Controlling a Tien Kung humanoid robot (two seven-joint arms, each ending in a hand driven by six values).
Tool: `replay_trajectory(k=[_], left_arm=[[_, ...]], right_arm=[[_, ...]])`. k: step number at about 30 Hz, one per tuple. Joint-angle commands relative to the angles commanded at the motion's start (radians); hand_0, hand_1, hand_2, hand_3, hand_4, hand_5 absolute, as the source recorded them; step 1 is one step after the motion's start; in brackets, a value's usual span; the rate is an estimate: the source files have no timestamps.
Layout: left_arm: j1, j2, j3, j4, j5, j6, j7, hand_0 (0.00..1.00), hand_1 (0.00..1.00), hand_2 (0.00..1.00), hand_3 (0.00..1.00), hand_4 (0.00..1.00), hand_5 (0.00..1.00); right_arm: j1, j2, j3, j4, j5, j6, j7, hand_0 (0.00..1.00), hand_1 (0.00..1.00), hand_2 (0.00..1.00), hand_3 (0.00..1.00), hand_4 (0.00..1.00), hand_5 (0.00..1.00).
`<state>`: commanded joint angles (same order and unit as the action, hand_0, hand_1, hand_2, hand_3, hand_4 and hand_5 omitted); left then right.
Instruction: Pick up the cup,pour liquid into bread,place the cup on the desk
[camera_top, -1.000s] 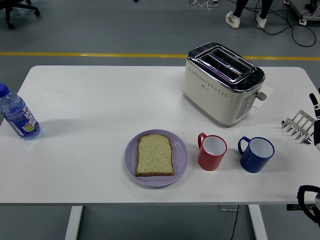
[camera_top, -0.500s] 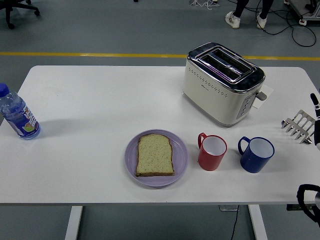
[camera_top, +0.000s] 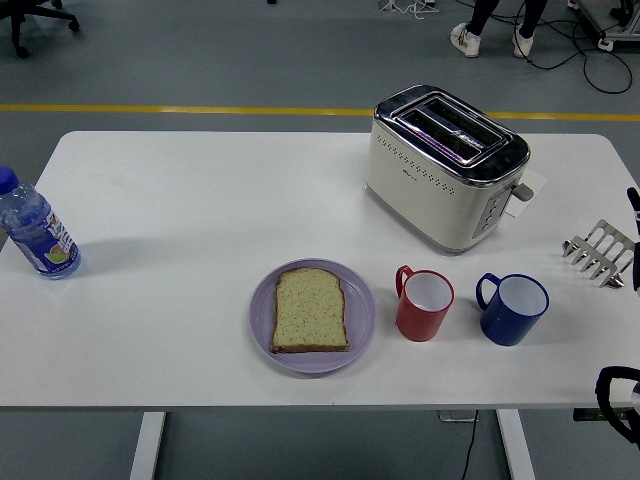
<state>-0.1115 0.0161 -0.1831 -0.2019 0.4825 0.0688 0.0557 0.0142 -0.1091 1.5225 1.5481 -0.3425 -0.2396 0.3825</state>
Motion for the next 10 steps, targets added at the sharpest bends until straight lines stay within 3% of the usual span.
replay_trajectory(k=[10], left_arm=[[0.000, -0.001, 0.006, 0.000, -0.002, 0.000, 0.000, 0.637, 0.647, 0.659, 0.557, 0.325, 0.838]], right_arm=[[-0.001, 0.001, -0.001, -0.007, 0.010, -0.011, 0.012, 0.606, 0.546, 0.654, 0.626, 0.632, 0.286]])
